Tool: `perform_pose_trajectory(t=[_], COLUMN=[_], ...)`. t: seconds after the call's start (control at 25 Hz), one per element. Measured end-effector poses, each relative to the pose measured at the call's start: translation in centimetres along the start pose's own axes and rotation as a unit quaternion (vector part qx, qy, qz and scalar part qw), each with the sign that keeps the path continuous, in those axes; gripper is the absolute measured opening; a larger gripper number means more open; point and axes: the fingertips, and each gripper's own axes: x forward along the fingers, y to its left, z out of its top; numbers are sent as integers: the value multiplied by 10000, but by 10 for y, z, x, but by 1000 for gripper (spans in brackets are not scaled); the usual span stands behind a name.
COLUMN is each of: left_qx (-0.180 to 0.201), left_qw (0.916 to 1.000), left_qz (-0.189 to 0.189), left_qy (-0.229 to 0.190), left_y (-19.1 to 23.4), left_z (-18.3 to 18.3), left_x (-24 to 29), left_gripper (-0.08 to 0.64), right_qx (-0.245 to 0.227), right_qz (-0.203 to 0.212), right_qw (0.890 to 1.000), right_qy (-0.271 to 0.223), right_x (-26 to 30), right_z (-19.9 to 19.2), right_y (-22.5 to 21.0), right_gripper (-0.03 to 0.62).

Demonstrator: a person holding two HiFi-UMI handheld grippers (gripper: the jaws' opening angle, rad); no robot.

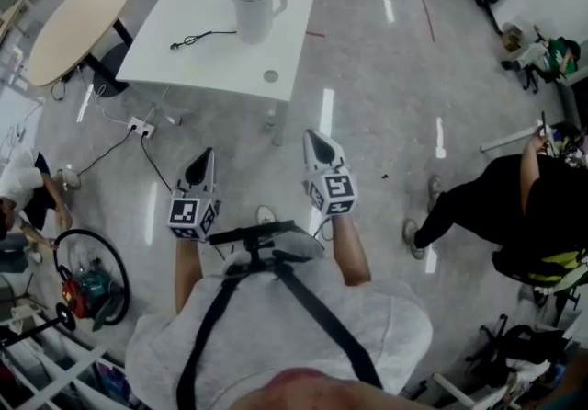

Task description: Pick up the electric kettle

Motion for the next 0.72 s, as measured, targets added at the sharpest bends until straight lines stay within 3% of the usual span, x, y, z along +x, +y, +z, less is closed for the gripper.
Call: perform_pose_trajectory(t=[0.72], left_qx=[250], left_qw=[9982], left_qz=[-539], left_qy=[45], left_y=[31], left_z=[29], left_x=[108], left_gripper=[6], right_qx=[207], right_qz=[-380], right_qw=[9988], right_qy=[-226], right_x=[84], right_z=[23], right_y=[-60], right_gripper=[12])
